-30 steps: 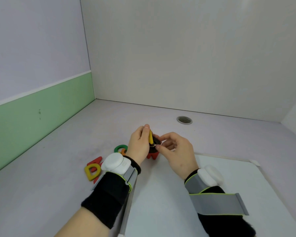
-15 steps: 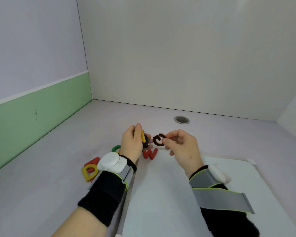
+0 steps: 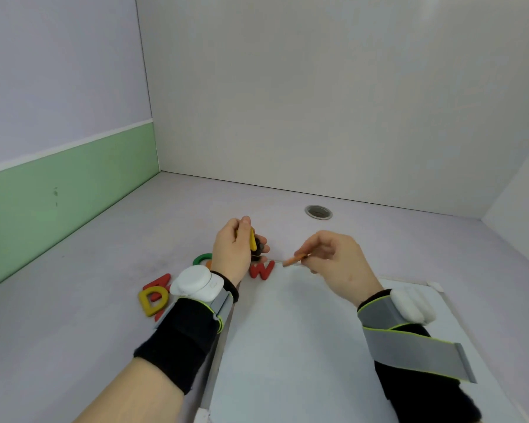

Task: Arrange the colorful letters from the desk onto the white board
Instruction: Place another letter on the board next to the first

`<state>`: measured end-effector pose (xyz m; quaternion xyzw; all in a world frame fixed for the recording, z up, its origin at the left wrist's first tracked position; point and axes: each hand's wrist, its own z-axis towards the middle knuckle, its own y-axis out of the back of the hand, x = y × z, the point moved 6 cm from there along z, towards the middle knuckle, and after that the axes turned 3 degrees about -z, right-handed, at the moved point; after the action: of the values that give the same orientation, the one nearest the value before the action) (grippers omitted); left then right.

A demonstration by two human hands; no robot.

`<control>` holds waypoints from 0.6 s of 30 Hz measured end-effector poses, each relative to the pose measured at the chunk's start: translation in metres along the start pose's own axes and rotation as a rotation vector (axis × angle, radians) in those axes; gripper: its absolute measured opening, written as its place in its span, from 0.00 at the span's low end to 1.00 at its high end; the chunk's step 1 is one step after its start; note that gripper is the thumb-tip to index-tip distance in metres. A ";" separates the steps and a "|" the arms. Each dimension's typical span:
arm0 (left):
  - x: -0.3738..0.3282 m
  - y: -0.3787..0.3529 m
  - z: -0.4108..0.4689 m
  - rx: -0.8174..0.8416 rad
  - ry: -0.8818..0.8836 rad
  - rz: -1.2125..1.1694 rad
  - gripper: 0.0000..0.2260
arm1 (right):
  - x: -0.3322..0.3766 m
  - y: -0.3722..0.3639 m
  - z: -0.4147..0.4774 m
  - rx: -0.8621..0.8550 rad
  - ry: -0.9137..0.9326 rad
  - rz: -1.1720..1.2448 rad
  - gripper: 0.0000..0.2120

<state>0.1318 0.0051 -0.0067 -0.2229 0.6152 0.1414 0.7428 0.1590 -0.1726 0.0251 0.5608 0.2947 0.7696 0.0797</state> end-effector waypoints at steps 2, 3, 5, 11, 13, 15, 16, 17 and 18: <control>0.000 0.001 0.000 -0.012 -0.002 -0.001 0.13 | -0.004 -0.004 -0.003 0.036 0.033 -0.074 0.15; 0.000 0.001 0.001 -0.016 -0.002 -0.002 0.13 | -0.005 -0.006 -0.002 0.041 0.036 -0.087 0.16; 0.001 0.001 0.001 -0.016 -0.002 -0.002 0.13 | -0.009 -0.007 0.000 0.032 0.029 -0.083 0.19; 0.001 0.001 0.002 -0.018 -0.014 0.025 0.13 | -0.009 -0.014 0.002 -0.022 0.062 -0.048 0.19; 0.001 0.001 0.001 -0.017 -0.017 0.029 0.13 | -0.008 -0.017 0.003 -0.036 0.071 -0.039 0.19; 0.000 0.001 0.001 -0.008 -0.025 0.041 0.13 | -0.010 -0.020 0.003 -0.045 0.073 -0.028 0.20; -0.001 0.001 0.000 -0.005 -0.029 0.046 0.13 | -0.011 -0.021 0.004 -0.052 0.077 -0.032 0.20; -0.001 0.001 0.000 -0.005 -0.031 0.048 0.13 | -0.013 -0.021 0.004 -0.060 0.080 -0.046 0.21; -0.001 0.001 0.000 -0.006 -0.032 0.048 0.13 | -0.014 -0.020 0.005 -0.073 0.078 -0.067 0.22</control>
<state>0.1304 0.0063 -0.0056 -0.2083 0.6078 0.1646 0.7484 0.1643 -0.1610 0.0038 0.5167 0.2879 0.7981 0.1144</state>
